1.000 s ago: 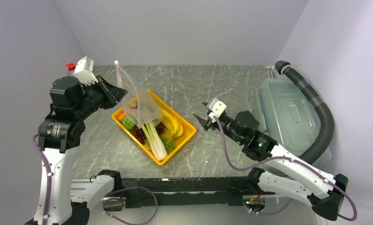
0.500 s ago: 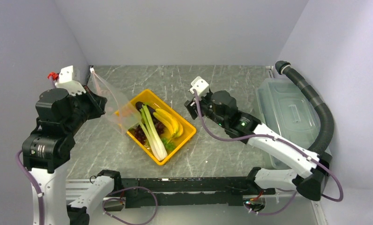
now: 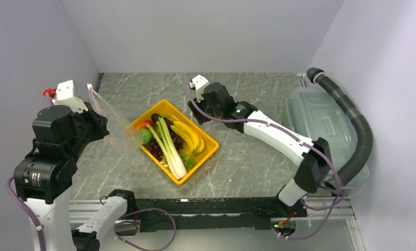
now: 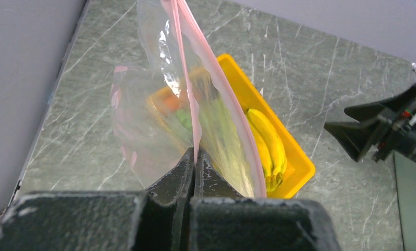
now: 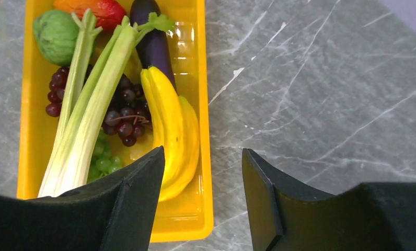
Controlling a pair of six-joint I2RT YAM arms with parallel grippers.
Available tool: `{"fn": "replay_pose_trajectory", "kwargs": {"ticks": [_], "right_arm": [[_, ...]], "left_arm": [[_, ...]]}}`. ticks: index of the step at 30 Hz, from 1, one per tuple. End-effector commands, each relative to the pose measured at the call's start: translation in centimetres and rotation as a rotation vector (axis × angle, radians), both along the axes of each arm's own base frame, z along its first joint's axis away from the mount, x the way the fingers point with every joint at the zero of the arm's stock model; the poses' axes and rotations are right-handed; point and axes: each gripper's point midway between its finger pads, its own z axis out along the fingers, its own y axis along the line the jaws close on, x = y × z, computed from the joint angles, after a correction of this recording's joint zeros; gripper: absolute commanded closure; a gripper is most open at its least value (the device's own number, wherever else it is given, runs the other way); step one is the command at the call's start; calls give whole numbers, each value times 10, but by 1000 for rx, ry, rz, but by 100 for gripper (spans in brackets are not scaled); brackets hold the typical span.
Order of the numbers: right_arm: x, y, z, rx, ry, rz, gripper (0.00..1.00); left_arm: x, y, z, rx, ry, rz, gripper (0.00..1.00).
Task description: Place the food in the zip-top bag and seal the zipper
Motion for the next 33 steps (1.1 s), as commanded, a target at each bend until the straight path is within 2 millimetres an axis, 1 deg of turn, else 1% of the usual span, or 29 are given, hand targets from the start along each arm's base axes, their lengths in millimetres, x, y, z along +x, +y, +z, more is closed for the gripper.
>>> {"fn": "replay_pose_trajectory", "kwargs": {"ticks": [1, 5, 9, 12, 19, 23, 28, 31, 33], "right_arm": [[8, 8, -20, 3, 128, -18, 41], [16, 6, -52, -32, 206, -33, 43], [21, 3, -78, -53, 266, -40, 45], [23, 1, -91, -60, 301, -39, 47], [21, 4, -121, -99, 359, -25, 48], [24, 5, -134, -113, 374, -36, 49], [28, 8, -145, -119, 391, -43, 52], [29, 10, -151, -119, 399, -50, 54], [30, 10, -156, -123, 406, -57, 57]], "left_arm": [[-11, 8, -5, 28, 29, 24, 100], [-12, 3, -16, 16, 51, 1, 100], [-14, 0, -28, 9, 81, -13, 100], [-15, -3, -34, 1, 93, -26, 100], [-14, -8, -51, -18, 124, -42, 100], [-13, -10, -56, -27, 136, -52, 100], [-15, -13, -57, -37, 133, -63, 100], [-15, -14, -59, -41, 137, -66, 100], [-15, -15, -61, -46, 140, -72, 100]]}}
